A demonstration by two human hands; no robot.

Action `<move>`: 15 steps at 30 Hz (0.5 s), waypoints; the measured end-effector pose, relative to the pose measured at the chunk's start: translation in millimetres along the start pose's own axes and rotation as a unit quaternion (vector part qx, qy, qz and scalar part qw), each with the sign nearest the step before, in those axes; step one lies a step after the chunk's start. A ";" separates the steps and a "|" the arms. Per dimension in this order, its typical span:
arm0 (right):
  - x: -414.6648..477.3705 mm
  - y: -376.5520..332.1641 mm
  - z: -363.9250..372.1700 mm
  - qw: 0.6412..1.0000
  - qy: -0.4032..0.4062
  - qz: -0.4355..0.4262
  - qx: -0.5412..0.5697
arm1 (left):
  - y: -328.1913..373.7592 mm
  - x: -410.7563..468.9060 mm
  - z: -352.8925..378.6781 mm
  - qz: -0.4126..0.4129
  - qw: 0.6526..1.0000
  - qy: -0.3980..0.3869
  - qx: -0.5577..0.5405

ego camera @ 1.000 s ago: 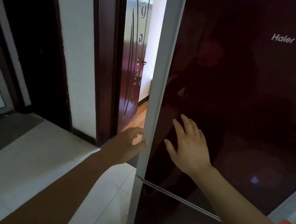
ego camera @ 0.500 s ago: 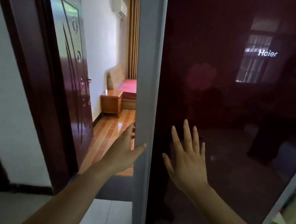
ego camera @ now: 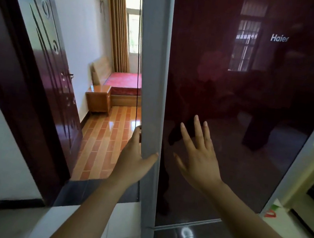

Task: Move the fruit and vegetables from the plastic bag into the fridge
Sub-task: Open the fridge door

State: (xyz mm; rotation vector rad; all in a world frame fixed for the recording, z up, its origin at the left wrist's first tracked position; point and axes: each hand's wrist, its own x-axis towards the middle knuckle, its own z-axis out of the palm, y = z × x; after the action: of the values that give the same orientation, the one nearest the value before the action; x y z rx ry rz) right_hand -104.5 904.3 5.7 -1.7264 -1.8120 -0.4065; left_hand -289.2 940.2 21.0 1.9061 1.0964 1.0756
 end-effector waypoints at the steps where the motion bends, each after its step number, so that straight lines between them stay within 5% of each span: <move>1: -0.5 2.0 -1.1 1.000 0.001 -0.004 0.002 | 2.1 -0.6 -1.5 -0.006 1.000 -0.005 0.006; 6: -10.0 26.3 -12.6 1.000 -0.023 0.017 0.008 | 16.0 -4.6 -1.6 -0.035 0.998 -0.028 0.049; 15: -62.3 40.5 -43.0 0.997 -0.034 -0.048 0.045 | 51.9 -94.0 44.7 -0.050 0.993 0.110 0.013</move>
State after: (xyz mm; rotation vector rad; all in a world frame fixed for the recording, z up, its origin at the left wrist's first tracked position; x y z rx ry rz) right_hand -57.4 833.5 -5.9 -1.6127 -1.9375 -0.3036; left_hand -260.5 827.6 15.8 1.7626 1.3200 1.2408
